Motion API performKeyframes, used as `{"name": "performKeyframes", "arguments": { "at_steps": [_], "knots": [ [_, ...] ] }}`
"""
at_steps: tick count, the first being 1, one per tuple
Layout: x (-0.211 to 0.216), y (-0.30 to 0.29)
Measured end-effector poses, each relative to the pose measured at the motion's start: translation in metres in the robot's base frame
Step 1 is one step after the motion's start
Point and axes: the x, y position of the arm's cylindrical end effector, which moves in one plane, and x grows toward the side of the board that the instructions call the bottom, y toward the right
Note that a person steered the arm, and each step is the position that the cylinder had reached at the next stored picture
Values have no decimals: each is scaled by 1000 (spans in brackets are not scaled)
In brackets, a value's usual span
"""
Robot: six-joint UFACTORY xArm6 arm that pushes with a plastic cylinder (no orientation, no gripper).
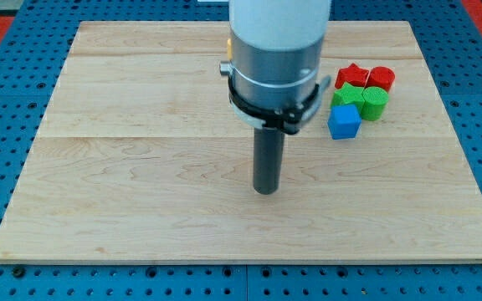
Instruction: Slightly push the red circle away from the red star
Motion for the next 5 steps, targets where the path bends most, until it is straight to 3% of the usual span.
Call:
{"name": "performKeyframes", "arguments": {
  "at_steps": [1,2,5],
  "knots": [
    [-25,69],
    [-45,89],
    [-45,81]
  ]
}}
